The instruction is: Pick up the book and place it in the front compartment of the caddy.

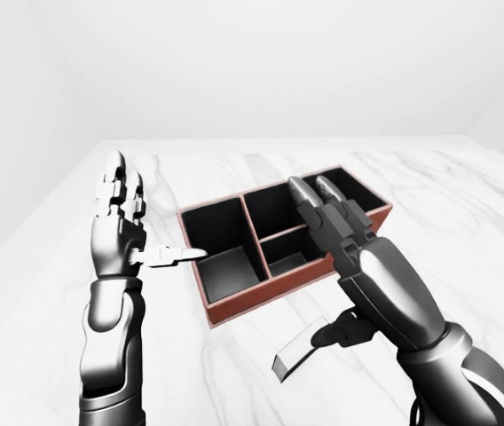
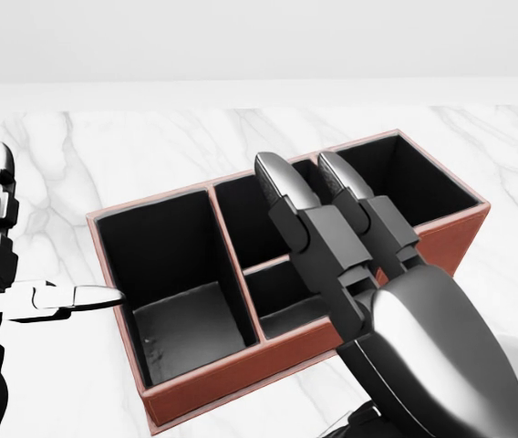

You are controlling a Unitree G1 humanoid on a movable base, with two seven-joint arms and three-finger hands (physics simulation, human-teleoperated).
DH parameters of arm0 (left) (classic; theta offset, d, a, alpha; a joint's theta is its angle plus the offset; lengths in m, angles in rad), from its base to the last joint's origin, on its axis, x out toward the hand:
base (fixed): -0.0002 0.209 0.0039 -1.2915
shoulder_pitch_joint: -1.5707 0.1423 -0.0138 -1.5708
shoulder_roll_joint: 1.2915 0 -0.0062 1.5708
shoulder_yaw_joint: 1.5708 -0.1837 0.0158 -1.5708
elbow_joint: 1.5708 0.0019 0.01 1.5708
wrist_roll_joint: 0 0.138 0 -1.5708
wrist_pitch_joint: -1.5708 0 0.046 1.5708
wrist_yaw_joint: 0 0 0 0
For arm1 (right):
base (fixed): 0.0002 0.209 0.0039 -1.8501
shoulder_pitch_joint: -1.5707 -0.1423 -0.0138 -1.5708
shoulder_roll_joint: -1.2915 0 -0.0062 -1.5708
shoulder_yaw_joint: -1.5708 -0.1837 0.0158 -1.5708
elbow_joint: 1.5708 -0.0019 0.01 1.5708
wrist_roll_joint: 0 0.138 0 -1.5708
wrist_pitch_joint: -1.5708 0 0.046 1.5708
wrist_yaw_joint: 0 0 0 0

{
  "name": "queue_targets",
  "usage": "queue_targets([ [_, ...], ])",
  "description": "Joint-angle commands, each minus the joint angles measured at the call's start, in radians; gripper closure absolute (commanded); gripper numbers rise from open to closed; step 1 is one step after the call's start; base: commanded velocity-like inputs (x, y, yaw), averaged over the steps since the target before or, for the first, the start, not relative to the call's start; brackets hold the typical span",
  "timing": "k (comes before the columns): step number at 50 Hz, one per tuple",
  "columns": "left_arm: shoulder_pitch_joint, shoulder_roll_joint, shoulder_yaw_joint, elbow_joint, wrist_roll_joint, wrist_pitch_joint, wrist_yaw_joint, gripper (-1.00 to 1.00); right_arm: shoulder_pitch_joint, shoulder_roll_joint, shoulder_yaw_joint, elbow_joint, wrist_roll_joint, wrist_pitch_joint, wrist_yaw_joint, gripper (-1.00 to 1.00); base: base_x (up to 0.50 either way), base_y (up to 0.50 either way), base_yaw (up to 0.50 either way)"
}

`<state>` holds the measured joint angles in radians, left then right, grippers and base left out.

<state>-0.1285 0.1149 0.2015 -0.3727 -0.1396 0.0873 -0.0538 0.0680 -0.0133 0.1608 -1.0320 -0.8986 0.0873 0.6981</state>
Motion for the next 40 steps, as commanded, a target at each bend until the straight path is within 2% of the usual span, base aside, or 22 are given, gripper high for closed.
queue_targets([
  [1,0.001,-0.001,-0.002,0.005,0.003,0.0,-0.001,-1.0,0.015,0.007,0.006,-0.013,-0.039,0.0,0.0,-1.0,0.0,0.0,0.0],
  [11,0.002,-0.003,-0.004,0.012,0.005,0.0,-0.002,-1.0,0.032,0.028,-0.005,-0.015,-0.059,0.0,0.0,-1.0,0.0,0.0,0.0],
  [22,0.004,-0.003,-0.005,0.006,0.006,0.0,-0.002,-1.0,0.065,0.005,-0.005,-0.011,-0.043,0.0,0.0,-1.0,0.0,0.0,0.0],
  [40,0.0,-0.001,-0.003,0.006,0.003,0.0,0.0,-1.0,0.099,0.005,0.005,-0.011,-0.043,0.0,0.0,-1.0,0.0,0.0,0.0],
])
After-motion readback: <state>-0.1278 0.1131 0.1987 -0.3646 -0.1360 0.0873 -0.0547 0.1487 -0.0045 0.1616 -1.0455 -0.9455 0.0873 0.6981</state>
